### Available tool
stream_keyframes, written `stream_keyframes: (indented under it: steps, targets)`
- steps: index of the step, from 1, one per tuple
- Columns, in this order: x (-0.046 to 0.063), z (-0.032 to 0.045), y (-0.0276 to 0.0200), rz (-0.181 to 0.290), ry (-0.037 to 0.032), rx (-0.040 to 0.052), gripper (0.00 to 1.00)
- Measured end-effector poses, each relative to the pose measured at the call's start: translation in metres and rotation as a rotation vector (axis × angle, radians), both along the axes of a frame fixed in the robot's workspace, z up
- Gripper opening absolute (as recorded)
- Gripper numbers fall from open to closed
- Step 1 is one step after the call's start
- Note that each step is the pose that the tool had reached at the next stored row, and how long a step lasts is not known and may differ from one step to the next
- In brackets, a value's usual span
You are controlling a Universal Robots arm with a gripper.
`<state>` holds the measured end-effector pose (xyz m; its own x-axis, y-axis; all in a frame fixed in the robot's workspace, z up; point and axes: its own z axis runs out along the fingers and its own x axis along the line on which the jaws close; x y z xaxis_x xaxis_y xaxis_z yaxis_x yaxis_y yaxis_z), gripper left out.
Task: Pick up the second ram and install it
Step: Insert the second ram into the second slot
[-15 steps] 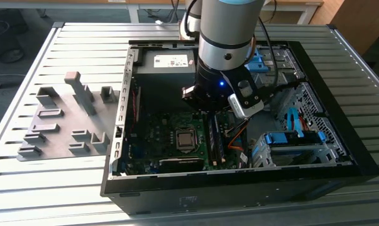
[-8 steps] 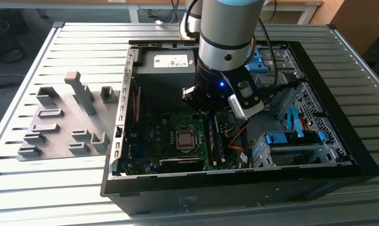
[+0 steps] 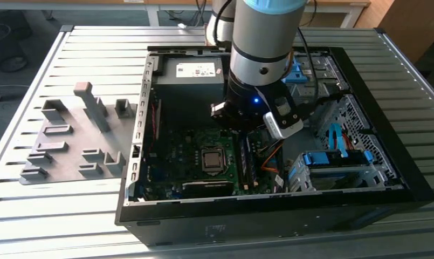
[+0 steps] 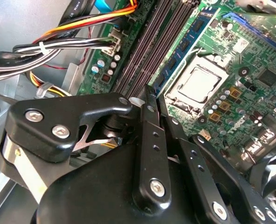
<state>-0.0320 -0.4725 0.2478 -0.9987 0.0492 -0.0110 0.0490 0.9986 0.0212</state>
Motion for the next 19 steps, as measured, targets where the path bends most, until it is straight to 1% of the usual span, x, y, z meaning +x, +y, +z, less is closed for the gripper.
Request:
stream_keyframes:
  steps: [3, 6, 13, 15, 19]
  targets:
    - [0.0, -0.0044, 0.0, 0.0, 0.0, 0.0, 0.14]
    - [0.0, -0.0065, -0.0011, 0.0, 0.0, 0.0, 0.14]
    - [0.0, -0.0167, -0.0027, 0.006, 0.0011, -0.0001, 0.14]
    - [0.0, -0.0182, -0.0034, 0.013, 0.0011, 0.0, 0.14]
    - [0.002, -0.0185, -0.0053, 0.015, 0.0011, 0.0001, 0.14]
